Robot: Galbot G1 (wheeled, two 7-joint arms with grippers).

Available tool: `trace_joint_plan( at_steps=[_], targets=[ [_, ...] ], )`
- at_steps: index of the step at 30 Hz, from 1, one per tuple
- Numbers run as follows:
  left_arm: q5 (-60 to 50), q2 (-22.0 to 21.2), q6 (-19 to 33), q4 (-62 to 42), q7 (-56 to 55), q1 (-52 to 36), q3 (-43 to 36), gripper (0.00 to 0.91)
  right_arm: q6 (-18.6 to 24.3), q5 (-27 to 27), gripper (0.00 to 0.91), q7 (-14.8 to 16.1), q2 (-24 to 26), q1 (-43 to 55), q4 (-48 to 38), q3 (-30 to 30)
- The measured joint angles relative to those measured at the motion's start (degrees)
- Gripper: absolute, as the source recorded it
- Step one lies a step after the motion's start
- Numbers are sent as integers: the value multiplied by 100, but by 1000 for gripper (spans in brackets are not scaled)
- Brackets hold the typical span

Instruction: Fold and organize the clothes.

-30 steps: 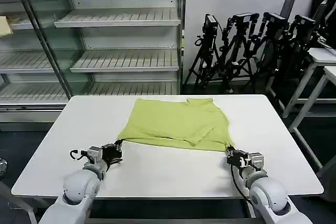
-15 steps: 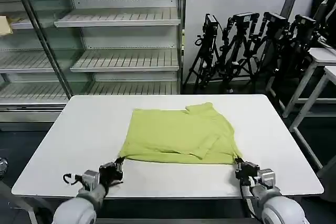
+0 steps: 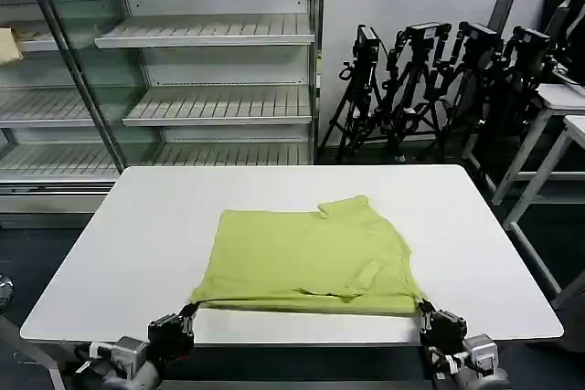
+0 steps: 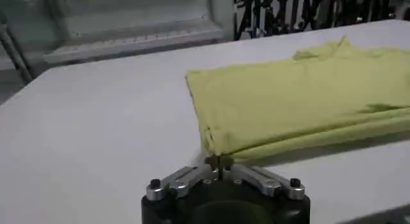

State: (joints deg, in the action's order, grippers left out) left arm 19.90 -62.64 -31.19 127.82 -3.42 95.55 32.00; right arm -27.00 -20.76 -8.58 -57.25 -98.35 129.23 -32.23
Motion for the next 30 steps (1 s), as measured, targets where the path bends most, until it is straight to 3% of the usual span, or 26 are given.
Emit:
trace_joint_plan(
  at_steps=[9,15,22,30],
  targets=[
    [-13,-1,82,228,-107,219,267,907,-13,-106,907,-13,32,-418,477,-310],
    [123,103,163,453,-191,145,392,907,-69,-353,907,-176,84,-78,565,-346],
    [185,289,271,311,-126,-385,244,907,-308,-599,907,-410,-32,1208,122,62],
    [323,418,160,-473,34,-1580,-287,907,-466,-826,907,-685,-324,3189,-1150,918]
  ],
)
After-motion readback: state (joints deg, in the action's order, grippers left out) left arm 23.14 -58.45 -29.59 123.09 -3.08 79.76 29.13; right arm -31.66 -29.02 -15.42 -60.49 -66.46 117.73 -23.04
